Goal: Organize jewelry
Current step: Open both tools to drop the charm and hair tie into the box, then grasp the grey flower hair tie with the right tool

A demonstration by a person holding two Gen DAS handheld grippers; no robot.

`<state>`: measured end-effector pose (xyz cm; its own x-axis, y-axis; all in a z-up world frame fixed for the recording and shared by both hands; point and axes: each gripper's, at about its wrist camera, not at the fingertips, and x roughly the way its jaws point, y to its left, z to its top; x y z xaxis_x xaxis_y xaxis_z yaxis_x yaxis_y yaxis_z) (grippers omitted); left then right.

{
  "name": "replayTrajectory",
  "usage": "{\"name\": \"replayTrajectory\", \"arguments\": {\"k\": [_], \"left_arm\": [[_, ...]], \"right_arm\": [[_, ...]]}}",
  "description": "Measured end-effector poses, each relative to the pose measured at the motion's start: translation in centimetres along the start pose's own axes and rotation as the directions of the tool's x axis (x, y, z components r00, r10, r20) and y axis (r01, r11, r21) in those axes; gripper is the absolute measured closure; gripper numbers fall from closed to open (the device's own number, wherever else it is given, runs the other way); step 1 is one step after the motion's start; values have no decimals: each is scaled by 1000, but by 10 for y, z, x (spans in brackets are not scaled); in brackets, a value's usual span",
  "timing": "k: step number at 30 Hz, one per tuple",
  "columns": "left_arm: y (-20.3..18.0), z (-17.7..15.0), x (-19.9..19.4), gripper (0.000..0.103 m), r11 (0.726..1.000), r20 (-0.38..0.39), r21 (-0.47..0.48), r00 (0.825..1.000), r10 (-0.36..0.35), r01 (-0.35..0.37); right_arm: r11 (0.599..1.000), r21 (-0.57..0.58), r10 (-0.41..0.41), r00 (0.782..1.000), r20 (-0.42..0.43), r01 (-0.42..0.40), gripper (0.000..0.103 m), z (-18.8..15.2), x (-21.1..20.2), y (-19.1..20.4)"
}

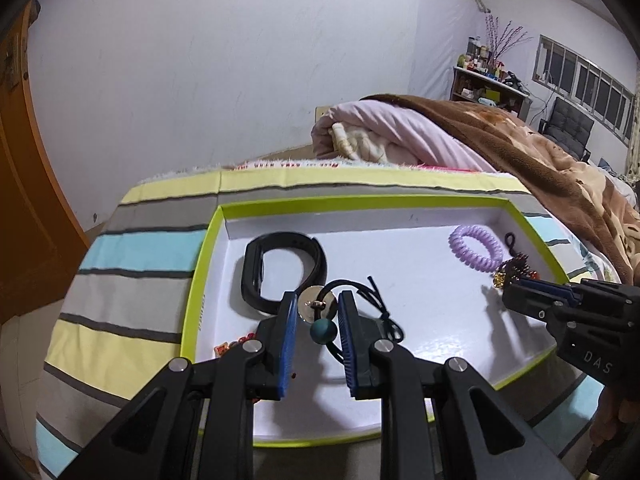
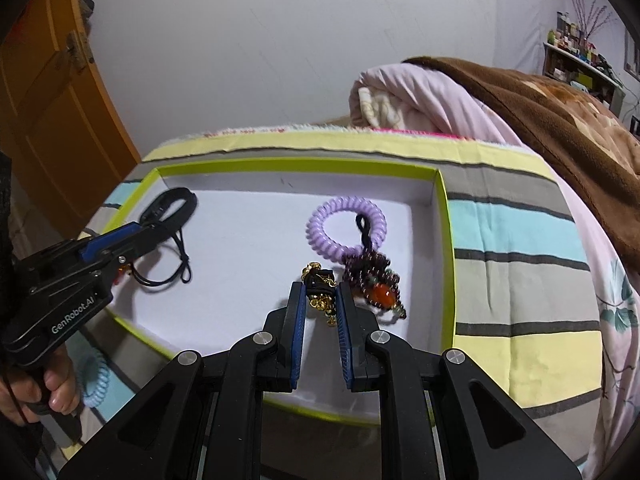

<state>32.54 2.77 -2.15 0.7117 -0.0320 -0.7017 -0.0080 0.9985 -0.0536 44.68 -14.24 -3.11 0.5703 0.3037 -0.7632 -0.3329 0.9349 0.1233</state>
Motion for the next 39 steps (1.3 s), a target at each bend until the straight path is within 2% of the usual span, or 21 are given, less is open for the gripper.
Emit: {"name": "replayTrajectory", "arguments": {"k": [10,12,21,30,39], "left_arm": [[4,-1,5,81,1000,-14,-7,1000,-12,12],[5,-1,1,81,1000,-10,-9,1000,-12,12],[8,-8,-35,81,999,33,-31,999,-32,33],[9,-30,-90,81,997,93,-51,995,-46,51],[9,-70,-135,81,995,125,-69,990,-61,70]], "right_arm": [[1000,-21,-20,1000,-7,19,84,-1,5,7],[1000,-21,-15,1000,-1,15,79,-2,2,8],[1000,27,6,999,42,-7,79,-16,-28,0],[998,53,9,995,101,-14,79,-54,-89,2],[999,34,26,990,142,-31,79,-112,-139,14]]}}
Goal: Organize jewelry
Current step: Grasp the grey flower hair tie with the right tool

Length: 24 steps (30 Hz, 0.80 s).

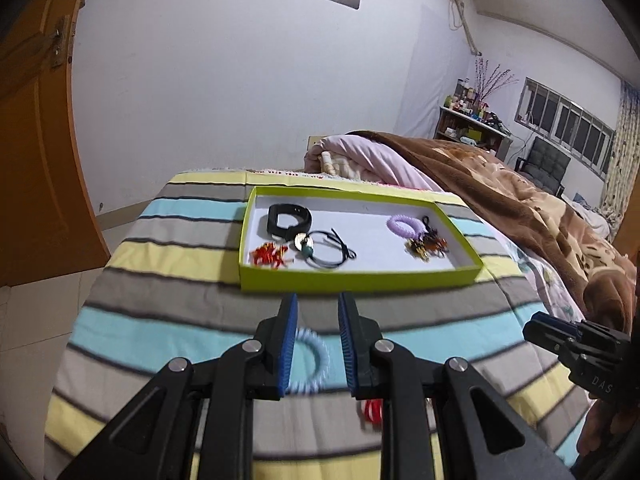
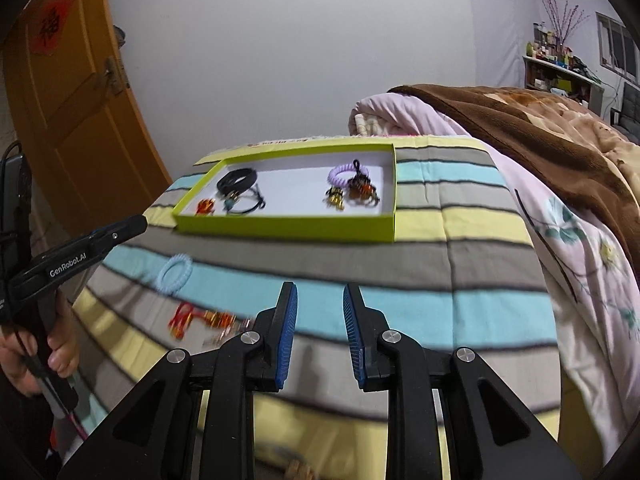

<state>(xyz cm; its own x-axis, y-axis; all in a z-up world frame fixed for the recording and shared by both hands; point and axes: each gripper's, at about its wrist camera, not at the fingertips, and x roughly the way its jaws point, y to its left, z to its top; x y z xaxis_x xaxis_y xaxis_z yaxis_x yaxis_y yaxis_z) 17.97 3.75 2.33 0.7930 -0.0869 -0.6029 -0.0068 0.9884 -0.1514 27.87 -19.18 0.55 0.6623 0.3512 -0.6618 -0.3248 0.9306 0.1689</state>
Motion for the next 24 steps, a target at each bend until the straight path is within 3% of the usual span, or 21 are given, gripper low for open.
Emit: {"name": "replayTrajectory", "arguments": {"k": [12,24], "left_arm": [[-8,-48,-46,81,998,18,56,1000,-9,8],[-5,-78,-71,81,998,3,47,999,-34,33]], "right_arm": [[1000,-22,0,1000,0,0,79,-54,-43,8],[999,-54,-10,998,-59,7,78,-88,-46,14]]}}
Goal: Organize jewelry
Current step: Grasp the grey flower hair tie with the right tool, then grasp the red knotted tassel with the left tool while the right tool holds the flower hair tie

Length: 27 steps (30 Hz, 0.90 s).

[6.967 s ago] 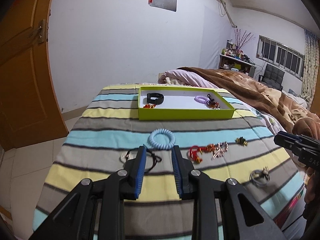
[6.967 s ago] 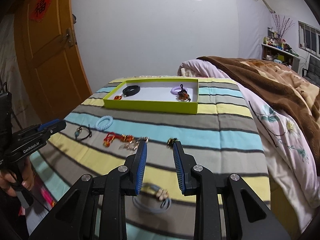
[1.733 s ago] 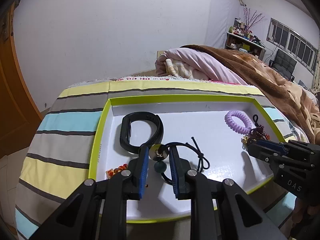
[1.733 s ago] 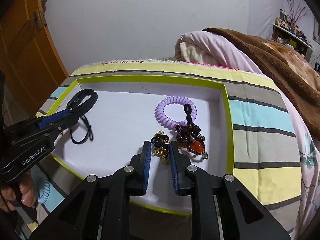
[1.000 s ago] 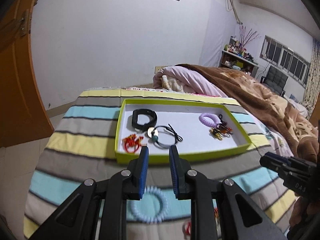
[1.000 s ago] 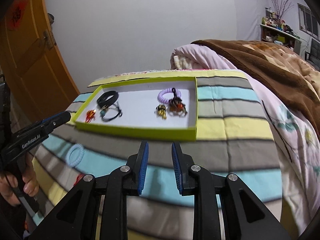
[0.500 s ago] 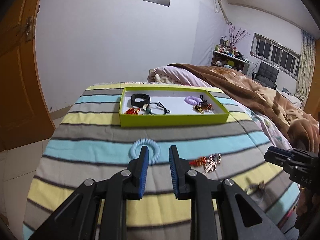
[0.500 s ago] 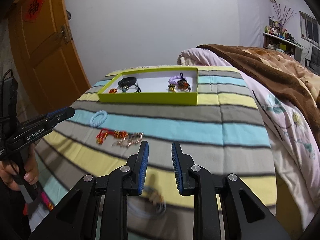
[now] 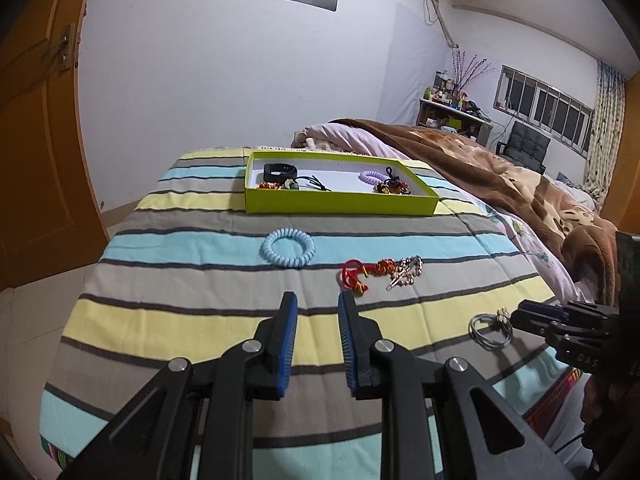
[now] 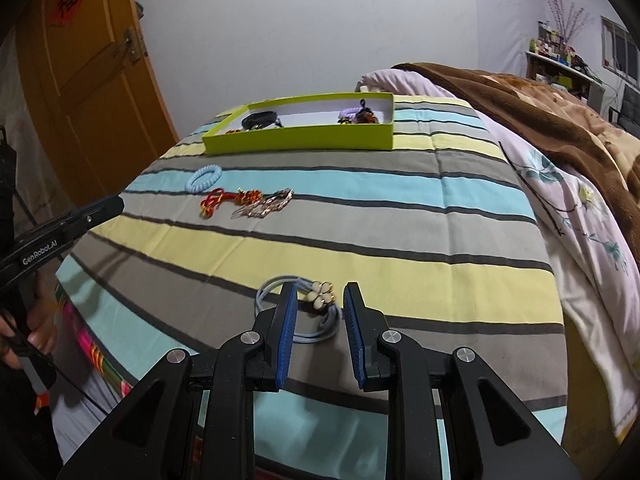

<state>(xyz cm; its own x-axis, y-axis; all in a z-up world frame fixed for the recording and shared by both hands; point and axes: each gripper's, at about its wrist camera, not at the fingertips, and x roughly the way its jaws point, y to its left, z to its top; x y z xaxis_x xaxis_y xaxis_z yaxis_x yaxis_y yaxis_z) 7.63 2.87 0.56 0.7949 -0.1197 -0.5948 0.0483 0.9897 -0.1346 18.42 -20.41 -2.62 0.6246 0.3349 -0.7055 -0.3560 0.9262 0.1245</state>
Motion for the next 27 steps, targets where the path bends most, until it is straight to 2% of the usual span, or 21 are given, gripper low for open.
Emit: {"name": "replayTrajectory", "arguments": {"k": [15,18,20,27], "left_arm": [[-2,4,20,81,1000,-47,-5,999,-10,10],[-7,9,28,74,1000,-55,10,998,-27,27],[-12,11,35,74,999,-64,27,997,-35,37],[-24,17,66,74,996,-119,56,991,-62,69]], "right_arm": [[1000,-16,-9,999,-41,8,79,0,19,4],[1000,-13,-10,999,-44,9,79,0,20,4],[1000,-8,-13,999,-46,13,85,-1,21,3],[1000,0,-4,999,-39,4,85,2,21,2]]}}
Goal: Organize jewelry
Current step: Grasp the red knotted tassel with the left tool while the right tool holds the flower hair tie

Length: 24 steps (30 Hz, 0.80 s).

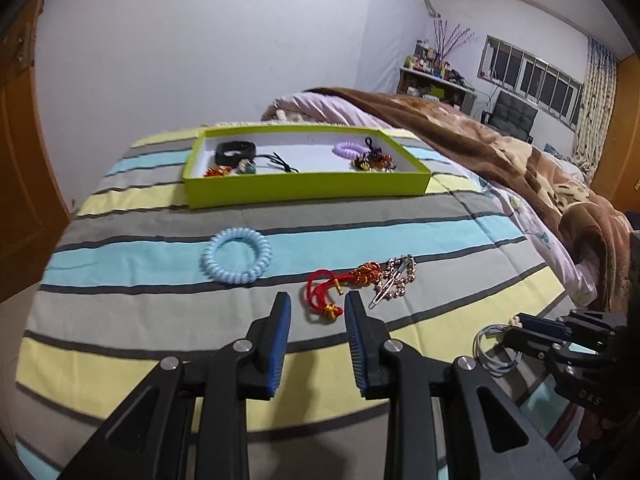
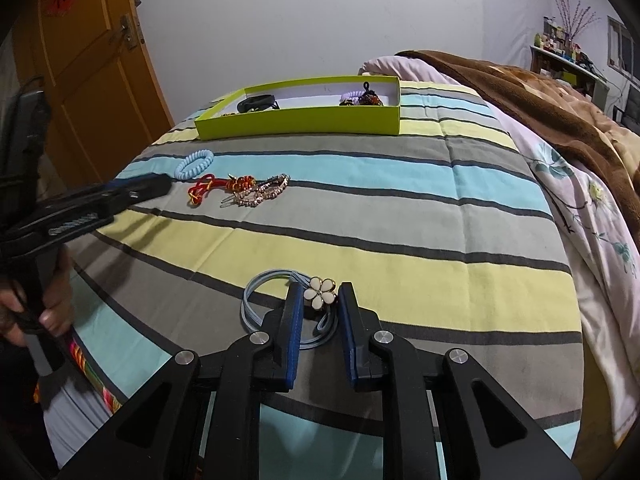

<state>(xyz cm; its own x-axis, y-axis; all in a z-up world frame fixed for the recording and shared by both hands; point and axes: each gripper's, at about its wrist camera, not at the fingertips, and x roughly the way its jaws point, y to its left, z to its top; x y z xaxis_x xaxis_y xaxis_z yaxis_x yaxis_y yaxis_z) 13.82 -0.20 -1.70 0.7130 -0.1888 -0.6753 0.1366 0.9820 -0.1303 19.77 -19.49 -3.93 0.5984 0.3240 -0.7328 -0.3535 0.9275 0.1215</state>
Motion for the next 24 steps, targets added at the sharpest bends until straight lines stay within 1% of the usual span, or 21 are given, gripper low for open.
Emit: {"name": "replayTrajectory", "arguments": {"k": [2,5,8,9,13,15,16,17,20,24], "left_arm": [[-1,2,9,74,1000,-24,0,1000,4,-4],[-2,3,20,74,1000,-78,-18,997,-19,17],[-3,2,27,74,1000,-117,-16,993,7,-9],[-3,2,29,74,1000,-125,-21,992,6,-9],[-3,2,30,75,1000,-125,-10,992,28,-29],[-6,3,30,85,999,-124,4,991,47,-47],[-6,3,30,86,999,-123,5,991,49,-49],[-5,4,30,92,999,-122,3,991,47,-47],[-3,5,27,92,999,-107,-8,993,42,-43],[-2,7,14,92,999,-63,-16,997,36,-37]], "right_arm": [[1000,0,3,1000,4,-3,85,2,0,0],[1000,3,5,1000,5,-5,85,4,0,-1],[1000,5,6,1000,5,-6,85,5,1,-2],[1000,6,7,1000,4,-7,85,5,2,-2],[1000,3,10,1000,6,-10,85,7,2,0],[1000,5,13,1000,6,-13,85,7,3,0],[1000,6,13,1000,8,-14,85,8,2,0],[1000,7,13,1000,9,-13,85,8,2,0],[1000,10,14,1000,14,-14,85,9,0,1],[1000,15,13,999,29,-13,85,13,-4,1]]}}
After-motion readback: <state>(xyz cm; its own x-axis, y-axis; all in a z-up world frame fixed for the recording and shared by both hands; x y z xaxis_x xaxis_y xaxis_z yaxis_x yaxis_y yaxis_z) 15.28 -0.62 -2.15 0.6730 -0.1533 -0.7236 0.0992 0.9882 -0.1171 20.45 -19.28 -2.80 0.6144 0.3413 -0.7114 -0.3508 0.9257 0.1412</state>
